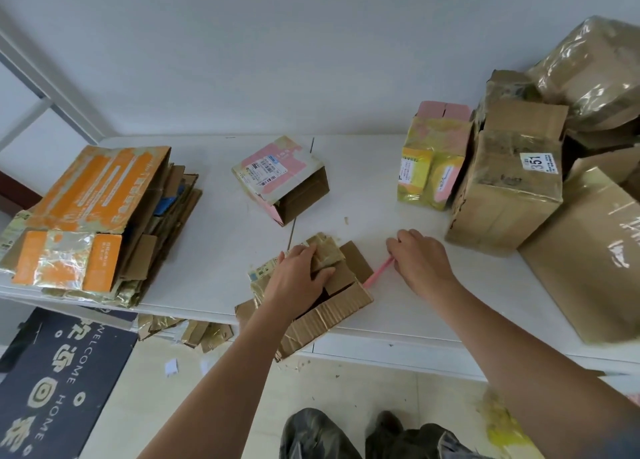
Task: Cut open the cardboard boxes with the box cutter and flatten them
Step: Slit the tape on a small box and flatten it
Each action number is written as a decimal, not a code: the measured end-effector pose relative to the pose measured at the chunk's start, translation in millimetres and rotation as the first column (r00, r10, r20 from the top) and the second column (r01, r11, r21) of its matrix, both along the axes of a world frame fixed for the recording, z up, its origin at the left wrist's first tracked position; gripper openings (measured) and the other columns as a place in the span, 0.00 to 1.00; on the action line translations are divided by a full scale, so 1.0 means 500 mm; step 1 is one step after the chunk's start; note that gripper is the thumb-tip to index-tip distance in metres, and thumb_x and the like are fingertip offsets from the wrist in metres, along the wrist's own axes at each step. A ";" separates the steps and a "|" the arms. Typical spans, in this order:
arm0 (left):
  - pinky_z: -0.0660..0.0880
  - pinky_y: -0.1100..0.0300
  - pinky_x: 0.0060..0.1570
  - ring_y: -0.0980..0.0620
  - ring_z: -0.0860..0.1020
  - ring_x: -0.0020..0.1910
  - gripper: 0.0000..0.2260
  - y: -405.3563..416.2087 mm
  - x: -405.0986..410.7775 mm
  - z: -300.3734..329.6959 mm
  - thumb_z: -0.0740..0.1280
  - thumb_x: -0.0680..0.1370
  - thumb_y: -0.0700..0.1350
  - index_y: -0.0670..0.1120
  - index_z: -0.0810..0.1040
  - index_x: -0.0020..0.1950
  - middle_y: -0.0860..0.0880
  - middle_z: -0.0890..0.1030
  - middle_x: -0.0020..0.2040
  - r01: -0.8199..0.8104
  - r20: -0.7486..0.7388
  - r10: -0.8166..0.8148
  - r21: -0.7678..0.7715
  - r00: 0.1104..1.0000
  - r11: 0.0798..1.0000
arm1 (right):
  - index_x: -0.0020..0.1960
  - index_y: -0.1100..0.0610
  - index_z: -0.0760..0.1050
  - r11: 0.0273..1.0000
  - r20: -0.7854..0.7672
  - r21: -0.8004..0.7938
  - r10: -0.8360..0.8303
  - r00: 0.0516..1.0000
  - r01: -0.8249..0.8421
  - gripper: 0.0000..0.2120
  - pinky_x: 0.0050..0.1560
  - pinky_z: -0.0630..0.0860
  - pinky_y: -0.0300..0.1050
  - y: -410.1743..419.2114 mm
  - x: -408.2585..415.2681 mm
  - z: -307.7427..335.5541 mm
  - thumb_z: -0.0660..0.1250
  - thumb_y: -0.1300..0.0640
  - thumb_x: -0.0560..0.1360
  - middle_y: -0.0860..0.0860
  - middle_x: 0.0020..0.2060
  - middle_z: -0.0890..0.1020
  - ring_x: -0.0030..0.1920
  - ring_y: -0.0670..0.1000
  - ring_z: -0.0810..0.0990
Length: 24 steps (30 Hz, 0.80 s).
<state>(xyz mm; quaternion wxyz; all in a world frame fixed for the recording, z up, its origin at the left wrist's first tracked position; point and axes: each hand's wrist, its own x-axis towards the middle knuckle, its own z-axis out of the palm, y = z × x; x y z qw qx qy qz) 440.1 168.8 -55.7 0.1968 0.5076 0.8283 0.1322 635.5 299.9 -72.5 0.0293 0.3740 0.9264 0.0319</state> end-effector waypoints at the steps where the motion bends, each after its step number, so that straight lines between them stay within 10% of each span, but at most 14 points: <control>1: 0.57 0.47 0.76 0.46 0.68 0.70 0.28 -0.003 0.007 -0.001 0.64 0.79 0.58 0.46 0.65 0.76 0.48 0.70 0.71 -0.014 -0.031 0.014 0.000 0.999 1.000 | 0.53 0.55 0.74 0.999 -0.108 0.029 -0.034 0.994 0.037 0.04 0.33 0.63 0.43 0.001 0.005 -0.002 0.65 0.59 0.78 0.52 0.47 0.77 0.48 0.54 0.77; 3: 0.51 0.50 0.76 0.44 0.64 0.74 0.28 -0.006 0.019 -0.007 0.62 0.80 0.58 0.46 0.65 0.76 0.48 0.69 0.73 -0.044 -0.086 0.046 0.029 0.995 0.999 | 0.48 0.58 0.74 0.987 -0.440 -0.020 -0.153 0.885 0.161 0.04 0.29 0.62 0.41 -0.007 0.009 -0.006 0.68 0.58 0.76 0.53 0.41 0.78 0.40 0.54 0.77; 5: 0.47 0.52 0.77 0.46 0.63 0.75 0.26 -0.008 0.027 -0.016 0.57 0.82 0.58 0.45 0.65 0.76 0.46 0.69 0.73 -0.034 -0.144 0.043 0.064 0.989 0.997 | 0.45 0.62 0.72 0.926 -0.720 -0.300 -0.378 0.582 0.231 0.05 0.28 0.68 0.44 -0.025 -0.005 -0.001 0.69 0.62 0.75 0.53 0.36 0.79 0.35 0.53 0.77; 8: 0.46 0.52 0.78 0.48 0.65 0.74 0.27 -0.010 0.033 -0.029 0.51 0.82 0.58 0.43 0.67 0.74 0.45 0.71 0.72 -0.023 -0.180 0.044 0.115 0.983 0.993 | 0.43 0.60 0.71 0.611 -0.618 -0.786 -0.780 0.103 -0.093 0.06 0.32 0.74 0.39 -0.048 -0.043 0.010 0.67 0.63 0.77 0.51 0.30 0.80 0.31 0.44 0.78; 13: 0.45 0.54 0.77 0.47 0.69 0.72 0.36 -0.012 0.038 -0.038 0.41 0.78 0.63 0.42 0.72 0.71 0.44 0.76 0.69 -0.047 -0.194 0.085 0.195 0.977 0.980 | 0.49 0.57 0.79 0.159 -0.190 -0.880 -0.982 0.024 -0.447 0.02 0.49 0.82 0.48 -0.077 -0.083 -0.009 0.70 0.61 0.76 0.49 0.37 0.84 0.42 0.45 0.83; 24: 0.45 0.54 0.78 0.49 0.68 0.73 0.33 -0.015 0.041 -0.049 0.44 0.80 0.61 0.41 0.71 0.72 0.45 0.75 0.70 -0.093 -0.171 0.129 0.207 0.977 0.974 | 0.45 0.60 0.76 0.171 -0.148 -0.905 -0.985 -0.087 -0.389 0.07 0.38 0.80 0.40 -0.100 -0.130 -0.035 0.67 0.57 0.79 0.52 0.32 0.84 0.36 0.48 0.83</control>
